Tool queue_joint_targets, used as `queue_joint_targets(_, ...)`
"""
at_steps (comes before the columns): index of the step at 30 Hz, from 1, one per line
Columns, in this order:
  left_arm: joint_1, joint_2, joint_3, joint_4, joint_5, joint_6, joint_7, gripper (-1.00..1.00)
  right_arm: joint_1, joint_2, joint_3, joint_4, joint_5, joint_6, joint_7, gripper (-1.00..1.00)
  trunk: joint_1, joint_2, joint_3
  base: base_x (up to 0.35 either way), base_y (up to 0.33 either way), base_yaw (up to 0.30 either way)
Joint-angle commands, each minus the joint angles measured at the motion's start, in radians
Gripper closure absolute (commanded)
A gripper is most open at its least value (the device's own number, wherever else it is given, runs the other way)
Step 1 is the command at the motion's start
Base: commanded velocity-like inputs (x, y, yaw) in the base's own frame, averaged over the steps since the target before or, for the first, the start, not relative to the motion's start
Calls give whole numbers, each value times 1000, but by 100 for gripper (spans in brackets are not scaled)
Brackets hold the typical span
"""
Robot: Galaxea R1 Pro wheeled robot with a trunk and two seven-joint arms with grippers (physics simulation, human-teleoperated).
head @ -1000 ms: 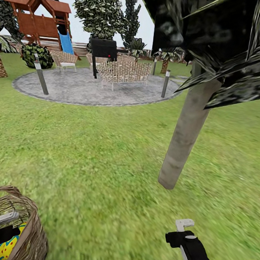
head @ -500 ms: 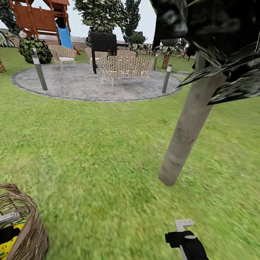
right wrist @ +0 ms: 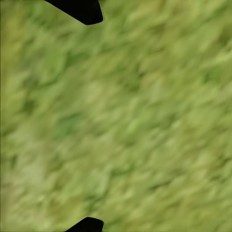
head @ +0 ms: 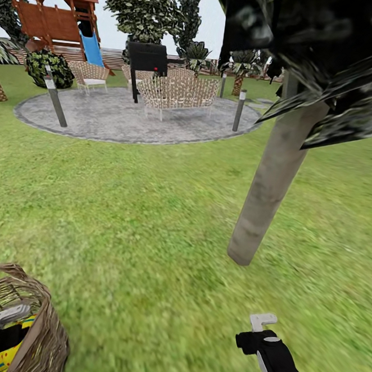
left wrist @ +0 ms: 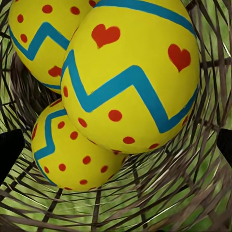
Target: Take the three Easter eggs out of the wicker basket on the lawn in the garden, then place them on the lawn next to a single tree (choose any tree) so that all three eggs are next to the same tree and none are left in the basket.
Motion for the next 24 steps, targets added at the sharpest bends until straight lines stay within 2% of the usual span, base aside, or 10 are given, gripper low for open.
queue_joint_targets(1, 0, 0, 1, -1, 10, 4, 10, -100, 0, -1, 3, -1, 8, 6, -1, -100, 0, -1, -5, 0, 0, 0)
queue_joint_targets(11, 0, -3, 2, -1, 18, 3, 10, -100, 0, -1, 2, -1, 6, 6, 0, -100, 5, -3, -44, 0, 0, 0)
queue_joint_targets(19, 0, -16, -2, -12, 22, 1, 10, -100, 0, -1, 3, -3, 6, 6, 2, -100, 5, -3, -44, 0, 0, 0)
queue_joint_targets(22, 0, -17, -1, -54, 21, -45, 12, -100, 0, -1, 3, -3, 6, 6, 2, -100, 5, -3, -44, 0, 0, 0)
queue_joint_targets(24, 0, -17, -1, -35, 18, -52, 12, -100, 0, -1, 3, -3, 6, 6, 1, -100, 5, -3, -44, 0, 0, 0)
